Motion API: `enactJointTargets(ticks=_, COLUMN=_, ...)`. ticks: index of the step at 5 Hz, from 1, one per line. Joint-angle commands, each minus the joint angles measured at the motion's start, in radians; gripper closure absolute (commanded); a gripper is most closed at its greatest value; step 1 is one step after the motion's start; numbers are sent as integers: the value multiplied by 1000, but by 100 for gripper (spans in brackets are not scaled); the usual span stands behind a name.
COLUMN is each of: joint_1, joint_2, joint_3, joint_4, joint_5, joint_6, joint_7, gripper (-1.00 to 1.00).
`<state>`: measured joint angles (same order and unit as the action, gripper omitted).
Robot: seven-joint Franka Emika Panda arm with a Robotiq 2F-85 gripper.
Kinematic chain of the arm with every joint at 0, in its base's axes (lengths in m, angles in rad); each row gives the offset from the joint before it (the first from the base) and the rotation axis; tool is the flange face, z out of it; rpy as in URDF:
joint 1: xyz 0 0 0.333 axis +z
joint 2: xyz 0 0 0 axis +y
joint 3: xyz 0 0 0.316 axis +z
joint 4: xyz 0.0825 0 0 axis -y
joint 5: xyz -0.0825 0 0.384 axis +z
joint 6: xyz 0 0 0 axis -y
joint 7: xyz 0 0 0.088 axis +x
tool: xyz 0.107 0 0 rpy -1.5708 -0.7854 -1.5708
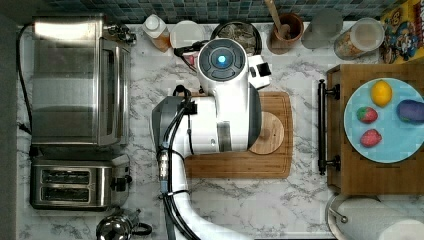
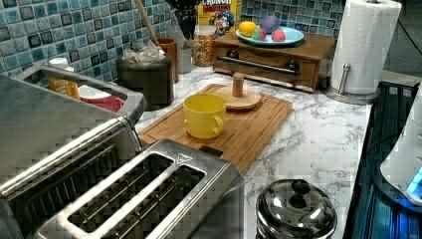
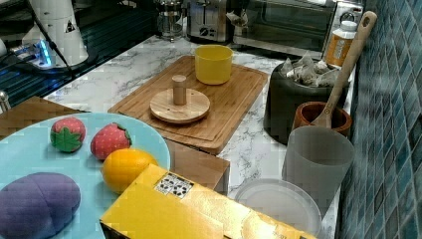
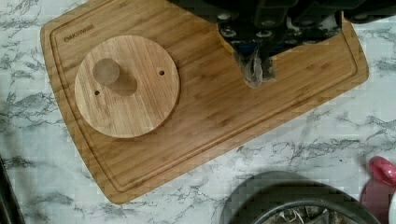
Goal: Get a tea bag.
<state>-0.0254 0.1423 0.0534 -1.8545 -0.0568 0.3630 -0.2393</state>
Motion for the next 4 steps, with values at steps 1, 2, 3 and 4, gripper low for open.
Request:
enactJointTargets(ticks=1, joint_1=3, joint_2=-65, joint_3=8, joint_4=19, joint_5=15, joint_6=-8, joint_7=-37, gripper=100)
enactJointTargets(ticks=2, joint_1=-4, joint_2=-65, joint_3=15, joint_4=19, joint_5=15, joint_6=-8, joint_7=-36, gripper=100)
enactJointTargets(ticks=3, joint_1=-10, joint_2=-65, joint_3=21, joint_4=19, joint_5=14, joint_6=-8, joint_7=-36, gripper=100)
enactJointTargets(ticks=4, joint_1=-7, joint_2=-65, joint_3=18, joint_4=19, joint_5=15, joint_6=-8, joint_7=-36, gripper=100)
